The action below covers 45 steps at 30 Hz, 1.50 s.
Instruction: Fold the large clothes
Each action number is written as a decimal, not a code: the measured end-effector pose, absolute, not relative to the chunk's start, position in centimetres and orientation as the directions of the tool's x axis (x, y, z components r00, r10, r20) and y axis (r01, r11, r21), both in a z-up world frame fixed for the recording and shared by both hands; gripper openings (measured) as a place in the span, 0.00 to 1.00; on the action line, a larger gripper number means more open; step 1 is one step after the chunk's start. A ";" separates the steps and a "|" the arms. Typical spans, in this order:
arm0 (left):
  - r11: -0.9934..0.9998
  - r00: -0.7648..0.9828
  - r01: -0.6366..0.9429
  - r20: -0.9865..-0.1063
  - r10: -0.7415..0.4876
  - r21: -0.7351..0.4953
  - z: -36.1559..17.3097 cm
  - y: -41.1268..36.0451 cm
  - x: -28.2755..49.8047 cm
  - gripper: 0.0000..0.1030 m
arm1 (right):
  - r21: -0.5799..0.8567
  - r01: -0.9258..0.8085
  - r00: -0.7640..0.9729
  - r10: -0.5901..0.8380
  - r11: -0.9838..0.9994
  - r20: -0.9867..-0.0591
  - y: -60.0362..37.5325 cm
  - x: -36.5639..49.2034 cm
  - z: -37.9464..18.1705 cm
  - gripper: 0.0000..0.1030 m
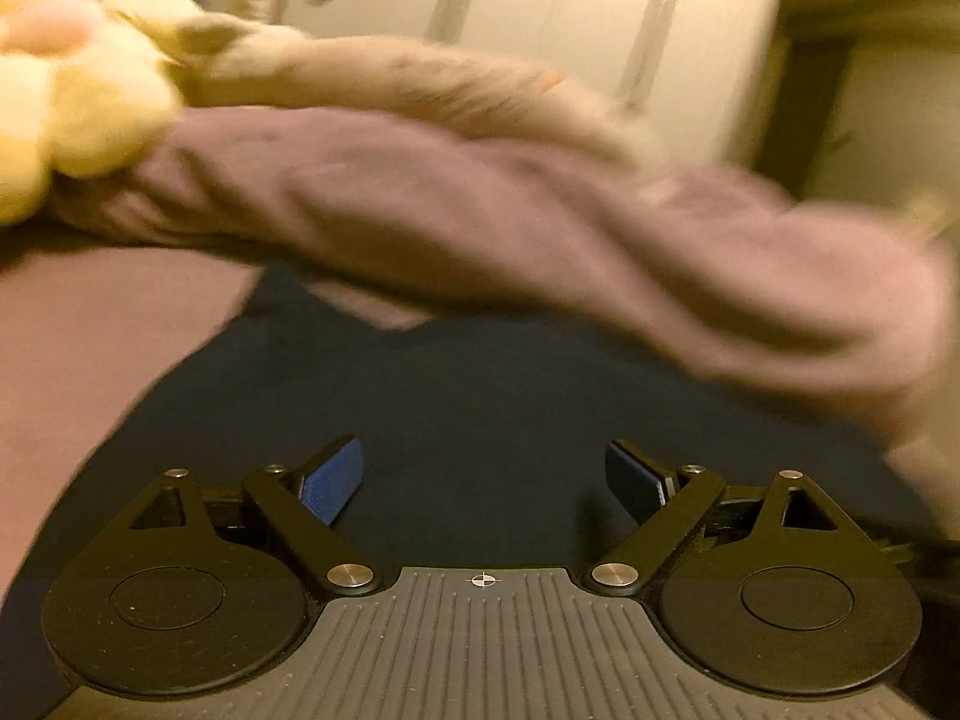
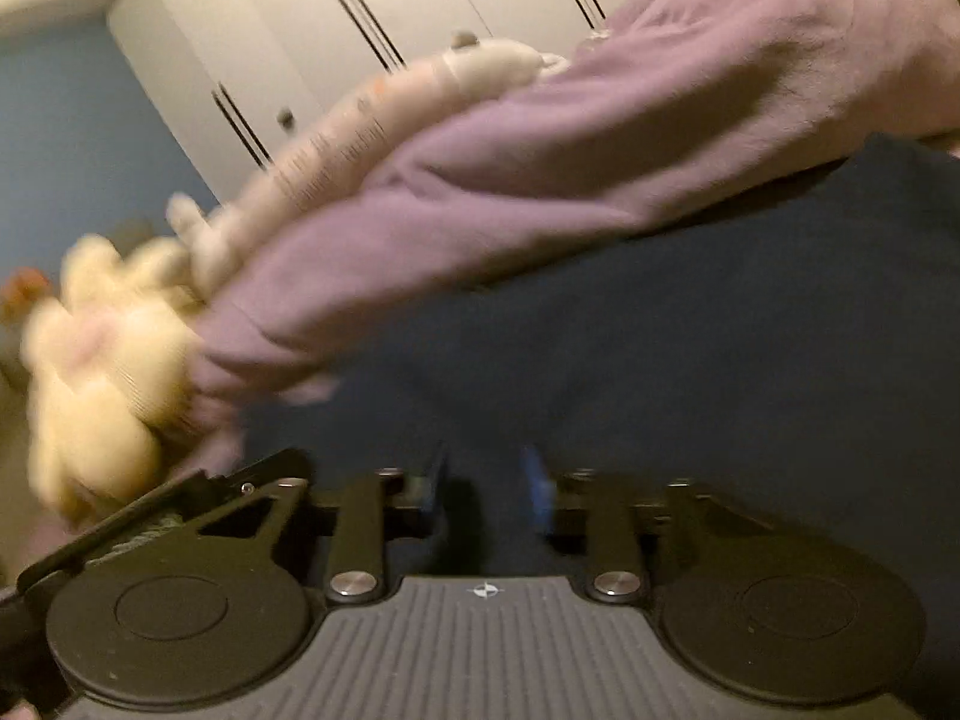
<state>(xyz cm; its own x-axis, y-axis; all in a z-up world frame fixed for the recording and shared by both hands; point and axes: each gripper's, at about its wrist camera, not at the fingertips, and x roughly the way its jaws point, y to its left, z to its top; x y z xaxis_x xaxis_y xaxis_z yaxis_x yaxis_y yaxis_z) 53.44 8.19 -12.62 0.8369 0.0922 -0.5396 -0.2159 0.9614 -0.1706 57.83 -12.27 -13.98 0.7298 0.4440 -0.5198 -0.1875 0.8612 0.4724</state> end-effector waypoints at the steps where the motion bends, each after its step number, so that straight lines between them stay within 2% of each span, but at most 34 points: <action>1: 0.968 0.835 -0.222 -0.536 0.126 -0.118 -13.4 8.1 53.6 0.88 | 0.468 -0.177 0.731 0.434 0.866 -0.526 -13.1 58.1 -14.6 0.00; 2: 0.969 0.837 -0.231 -0.524 0.156 -0.081 -13.8 8.1 53.5 0.88 | 0.493 -0.171 0.735 0.444 0.853 -0.513 -14.5 58.4 -15.1 0.00; 6: 0.957 0.861 -0.230 -0.496 0.116 -0.176 -13.9 9.8 53.0 0.88 | 0.527 -0.101 0.798 0.385 0.844 -0.463 -21.0 57.6 -16.0 0.00; 10: 0.950 0.865 -0.247 -0.486 0.126 -0.193 -13.8 11.1 51.9 0.87 | 0.448 -0.088 0.843 0.306 0.889 -0.442 -24.1 55.4 -15.4 0.00; 16: 0.962 0.827 -0.266 -0.527 0.195 -0.061 -12.9 13.1 48.8 0.87 | 0.402 0.015 0.874 0.184 0.916 -0.450 -28.8 49.3 -14.3 0.00; 18: 0.949 0.785 -0.313 -0.569 0.244 -0.024 -12.9 14.5 46.6 0.96 | 0.467 0.100 0.859 0.160 0.878 -0.486 -32.1 46.3 -13.8 0.00; 19: 0.939 0.765 -0.338 -0.597 0.241 -0.054 -13.0 15.7 45.2 0.96 | 0.489 0.157 0.847 0.138 0.858 -0.514 -33.2 44.4 -13.4 0.00; 20: 0.926 0.757 -0.350 -0.625 0.192 -0.139 -13.1 17.1 43.3 0.96 | 0.512 0.178 0.842 0.139 0.840 -0.521 -34.1 42.3 -13.0 0.00; 22: 0.909 0.761 -0.342 -0.638 0.119 -0.238 -12.8 18.6 39.7 0.96 | 0.481 0.219 0.823 0.104 0.849 -0.558 -34.7 39.0 -12.3 0.23; 23: 0.902 0.755 -0.353 -0.644 0.119 -0.248 -12.7 18.9 38.0 0.96 | 0.478 0.244 0.815 0.088 0.843 -0.572 -34.8 37.8 -12.3 0.50; 24: 0.898 0.745 -0.350 -0.660 0.094 -0.268 -12.6 19.2 36.6 0.95 | 0.517 0.244 0.810 0.120 0.821 -0.573 -35.5 36.9 -12.7 0.54; 29: 0.831 0.725 -0.308 -0.680 -0.110 -0.463 -12.7 20.0 33.9 0.95 | 0.800 0.265 0.802 0.338 0.538 -0.493 -37.6 37.6 -16.1 0.55; 32: 0.759 0.730 -0.322 -0.659 -0.182 -0.566 -13.5 20.4 34.6 0.95 | 0.886 0.310 0.810 0.392 0.346 -0.436 -37.5 39.5 -18.5 0.55; 34: 0.710 0.735 -0.330 -0.641 -0.220 -0.622 -14.2 20.8 36.0 0.94 | 0.904 0.326 0.819 0.396 0.275 -0.416 -37.3 40.4 -19.5 0.54; 38: 0.640 0.730 -0.375 -0.639 -0.242 -0.671 -15.9 21.1 38.7 0.90 | 0.910 0.321 0.824 0.396 0.263 -0.406 -36.1 42.9 -20.0 0.54; 43: 0.604 0.745 -0.383 -0.620 -0.245 -0.699 -16.7 21.2 40.2 0.89 | 0.903 0.325 0.829 0.376 0.281 -0.415 -35.6 45.0 -20.3 0.39; 44: 0.614 0.742 -0.383 -0.626 -0.240 -0.690 -16.6 21.2 40.6 0.86 | 0.899 0.323 0.830 0.369 0.295 -0.419 -35.4 45.3 -20.3 0.38; 45: 0.625 0.742 -0.377 -0.627 -0.237 -0.683 -16.5 21.1 41.0 0.77 | 0.890 0.322 0.829 0.359 0.322 -0.429 -35.4 45.2 -20.0 0.35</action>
